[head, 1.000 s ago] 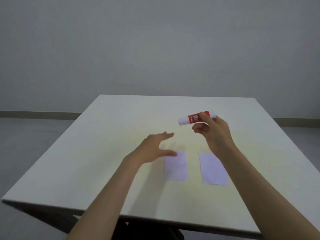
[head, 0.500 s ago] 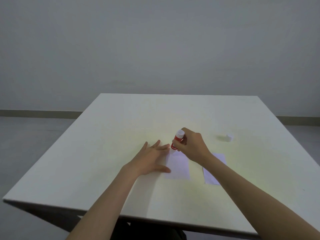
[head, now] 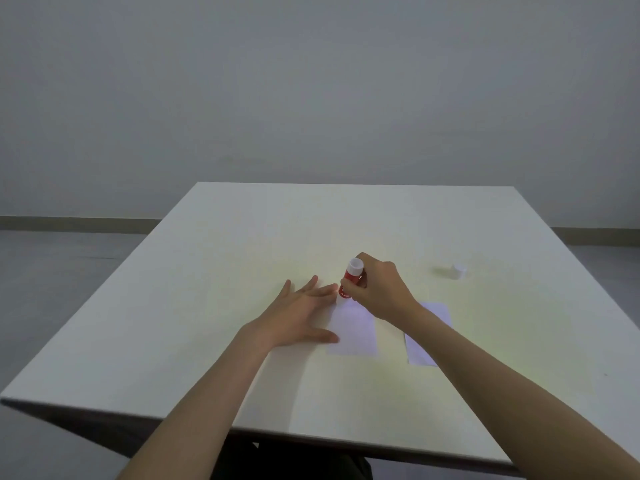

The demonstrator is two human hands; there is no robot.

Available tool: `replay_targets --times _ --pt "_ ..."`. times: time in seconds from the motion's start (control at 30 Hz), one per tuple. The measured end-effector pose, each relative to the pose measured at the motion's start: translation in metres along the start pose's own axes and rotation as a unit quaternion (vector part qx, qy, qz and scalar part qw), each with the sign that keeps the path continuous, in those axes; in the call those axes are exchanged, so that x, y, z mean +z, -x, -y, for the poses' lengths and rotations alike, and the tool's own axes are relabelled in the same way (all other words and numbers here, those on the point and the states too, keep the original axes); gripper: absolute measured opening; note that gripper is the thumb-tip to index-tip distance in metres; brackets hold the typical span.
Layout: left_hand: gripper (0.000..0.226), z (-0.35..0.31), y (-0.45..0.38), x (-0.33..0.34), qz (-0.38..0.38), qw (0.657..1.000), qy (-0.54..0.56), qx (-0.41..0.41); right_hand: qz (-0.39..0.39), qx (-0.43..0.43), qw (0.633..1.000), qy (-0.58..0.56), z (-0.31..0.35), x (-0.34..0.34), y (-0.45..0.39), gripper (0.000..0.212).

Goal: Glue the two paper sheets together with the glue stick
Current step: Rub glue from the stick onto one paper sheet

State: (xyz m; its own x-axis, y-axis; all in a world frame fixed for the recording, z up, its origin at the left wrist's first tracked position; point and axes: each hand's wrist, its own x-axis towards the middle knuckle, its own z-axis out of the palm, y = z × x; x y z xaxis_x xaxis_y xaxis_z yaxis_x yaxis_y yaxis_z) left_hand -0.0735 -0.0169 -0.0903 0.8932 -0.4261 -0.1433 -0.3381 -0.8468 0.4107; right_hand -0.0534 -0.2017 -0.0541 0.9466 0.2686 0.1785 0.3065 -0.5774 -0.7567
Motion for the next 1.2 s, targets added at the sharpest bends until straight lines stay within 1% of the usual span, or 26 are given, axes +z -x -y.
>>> replay_targets --times 0.17,0.3,0.53,0.63,0.7,0.8,0.9,1.0,1.1,1.2 --pt "0.088 -0.002 0.000 -0.003 0.023 0.999 -0.039 -0.014 -0.002 0.010 1.000 0.025 -0.004 -0.006 0.002 0.013" --pt "0.089 -0.002 0.000 -0.004 0.031 0.998 -0.045 -0.010 -0.003 0.032 0.999 0.036 -0.011 -0.019 0.005 0.010" --pt "0.094 0.002 0.000 -0.002 0.029 0.999 -0.041 -0.002 -0.008 0.056 0.997 0.052 -0.018 -0.037 0.007 0.012" --pt "0.098 0.004 0.000 -0.001 0.029 0.999 -0.037 0.000 -0.042 0.058 0.996 0.044 -0.015 -0.046 0.007 0.011" --pt "0.101 0.005 0.000 0.000 0.028 0.999 -0.042 -0.001 -0.065 0.041 0.996 0.033 -0.006 -0.046 0.006 0.011" --pt "0.102 0.005 0.001 0.000 0.030 0.999 -0.019 -0.012 -0.040 0.011 0.999 0.028 0.010 -0.029 0.006 0.010" --pt "0.097 0.003 0.003 0.000 0.028 1.000 -0.004 -0.006 -0.003 -0.005 0.999 0.034 0.016 -0.004 0.006 0.013" --pt "0.089 0.002 0.004 -0.001 0.025 1.000 -0.003 -0.002 0.008 -0.015 0.998 0.066 0.015 0.008 0.005 0.016" --pt "0.087 0.002 0.003 0.000 0.025 1.000 -0.011 0.000 0.006 -0.018 0.997 0.073 0.016 0.008 0.006 0.018" --pt "0.085 0.004 0.003 0.000 0.027 0.999 -0.020 -0.002 0.019 -0.039 0.995 0.092 0.019 0.008 0.010 0.018"
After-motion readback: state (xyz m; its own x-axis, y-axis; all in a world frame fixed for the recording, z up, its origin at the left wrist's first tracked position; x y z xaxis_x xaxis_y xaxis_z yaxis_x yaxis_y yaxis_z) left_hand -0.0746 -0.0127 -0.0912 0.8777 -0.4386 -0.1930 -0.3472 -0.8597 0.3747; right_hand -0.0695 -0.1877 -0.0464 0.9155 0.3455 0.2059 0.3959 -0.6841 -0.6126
